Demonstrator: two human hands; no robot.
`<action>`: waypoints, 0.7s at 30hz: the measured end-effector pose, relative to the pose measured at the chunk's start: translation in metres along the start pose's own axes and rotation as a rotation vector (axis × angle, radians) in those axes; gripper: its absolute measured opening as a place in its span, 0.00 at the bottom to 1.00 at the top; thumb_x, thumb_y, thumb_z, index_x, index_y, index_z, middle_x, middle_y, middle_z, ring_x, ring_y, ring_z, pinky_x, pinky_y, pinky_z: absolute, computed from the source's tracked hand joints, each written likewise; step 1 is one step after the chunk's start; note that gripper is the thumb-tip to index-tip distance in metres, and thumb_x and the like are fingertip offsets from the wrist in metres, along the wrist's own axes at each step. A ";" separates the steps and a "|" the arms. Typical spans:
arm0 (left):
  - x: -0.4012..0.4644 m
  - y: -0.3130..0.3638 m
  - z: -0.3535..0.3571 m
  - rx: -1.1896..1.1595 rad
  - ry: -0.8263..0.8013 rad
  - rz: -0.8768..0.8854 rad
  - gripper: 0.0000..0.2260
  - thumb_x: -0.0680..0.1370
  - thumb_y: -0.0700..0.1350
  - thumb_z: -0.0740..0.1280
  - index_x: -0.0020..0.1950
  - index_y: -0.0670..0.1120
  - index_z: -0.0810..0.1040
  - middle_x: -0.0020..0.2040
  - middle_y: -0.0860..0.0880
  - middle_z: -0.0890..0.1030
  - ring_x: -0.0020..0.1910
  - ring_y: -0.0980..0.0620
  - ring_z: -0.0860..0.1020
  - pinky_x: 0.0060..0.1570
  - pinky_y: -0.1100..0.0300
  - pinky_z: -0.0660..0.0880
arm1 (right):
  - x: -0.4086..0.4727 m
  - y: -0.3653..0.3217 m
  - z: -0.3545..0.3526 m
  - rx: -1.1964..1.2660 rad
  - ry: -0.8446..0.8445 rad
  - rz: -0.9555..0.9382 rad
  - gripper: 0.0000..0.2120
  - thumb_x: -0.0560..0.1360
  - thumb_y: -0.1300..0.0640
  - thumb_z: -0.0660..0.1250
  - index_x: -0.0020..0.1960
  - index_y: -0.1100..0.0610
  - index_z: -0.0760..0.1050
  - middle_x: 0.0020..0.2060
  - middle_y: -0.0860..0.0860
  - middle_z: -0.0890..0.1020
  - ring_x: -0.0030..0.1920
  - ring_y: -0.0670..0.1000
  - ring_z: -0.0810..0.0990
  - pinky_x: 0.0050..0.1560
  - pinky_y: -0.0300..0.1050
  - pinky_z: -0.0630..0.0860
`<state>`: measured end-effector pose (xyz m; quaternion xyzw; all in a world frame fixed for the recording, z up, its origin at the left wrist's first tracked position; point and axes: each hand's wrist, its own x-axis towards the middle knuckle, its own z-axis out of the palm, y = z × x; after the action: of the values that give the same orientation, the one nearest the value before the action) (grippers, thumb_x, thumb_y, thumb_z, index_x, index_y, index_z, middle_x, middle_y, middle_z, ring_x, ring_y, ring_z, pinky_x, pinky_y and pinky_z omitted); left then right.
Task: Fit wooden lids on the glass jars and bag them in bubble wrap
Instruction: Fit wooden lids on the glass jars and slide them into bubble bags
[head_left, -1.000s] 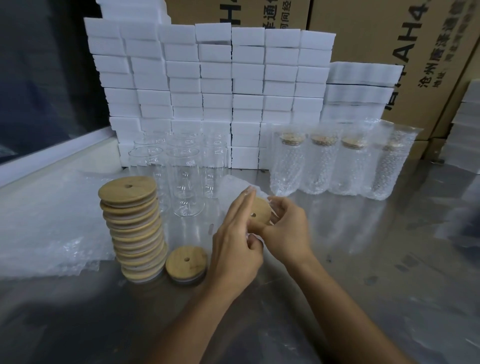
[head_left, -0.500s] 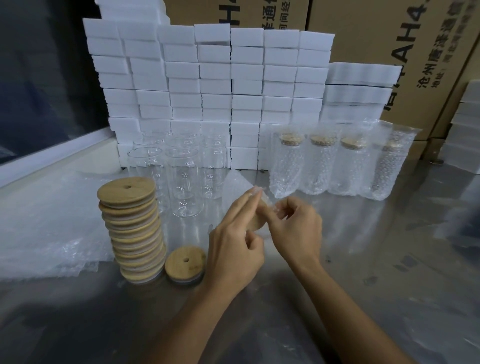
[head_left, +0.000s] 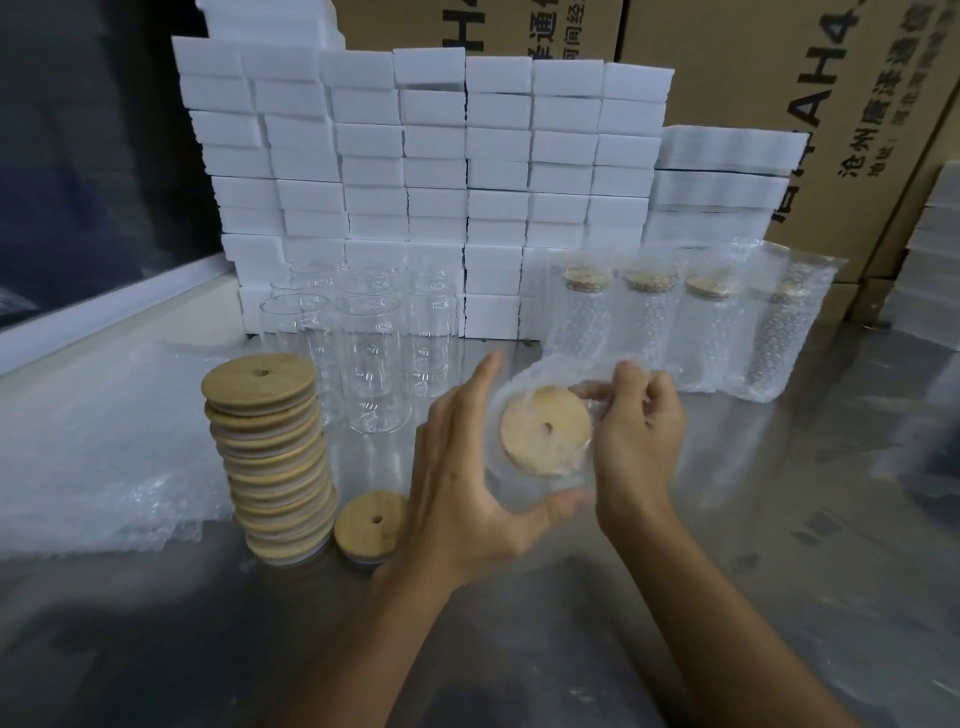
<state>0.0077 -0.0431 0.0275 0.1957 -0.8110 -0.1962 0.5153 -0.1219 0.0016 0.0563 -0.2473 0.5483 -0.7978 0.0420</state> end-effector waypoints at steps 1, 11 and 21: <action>-0.001 -0.003 0.002 0.025 -0.037 -0.028 0.51 0.62 0.70 0.73 0.78 0.54 0.54 0.73 0.60 0.63 0.72 0.58 0.63 0.68 0.61 0.61 | 0.004 0.000 -0.001 0.070 0.016 0.103 0.16 0.83 0.55 0.61 0.37 0.54 0.66 0.27 0.45 0.78 0.30 0.44 0.74 0.35 0.40 0.71; 0.000 -0.014 0.005 0.220 0.179 -0.151 0.42 0.60 0.67 0.71 0.70 0.55 0.62 0.59 0.56 0.72 0.56 0.49 0.76 0.49 0.51 0.77 | -0.005 -0.009 -0.003 0.030 -0.135 -0.191 0.15 0.77 0.39 0.61 0.55 0.49 0.73 0.53 0.47 0.79 0.52 0.43 0.80 0.51 0.39 0.75; 0.000 -0.016 0.006 0.346 -0.004 -0.076 0.44 0.61 0.66 0.70 0.74 0.55 0.59 0.60 0.53 0.74 0.56 0.49 0.75 0.54 0.53 0.72 | -0.009 -0.014 -0.001 -0.105 -0.080 -0.431 0.14 0.83 0.52 0.60 0.39 0.49 0.72 0.30 0.42 0.78 0.33 0.45 0.77 0.35 0.42 0.73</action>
<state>0.0043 -0.0564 0.0172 0.3115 -0.8257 -0.0736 0.4645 -0.1113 0.0113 0.0651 -0.3919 0.5216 -0.7482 -0.1205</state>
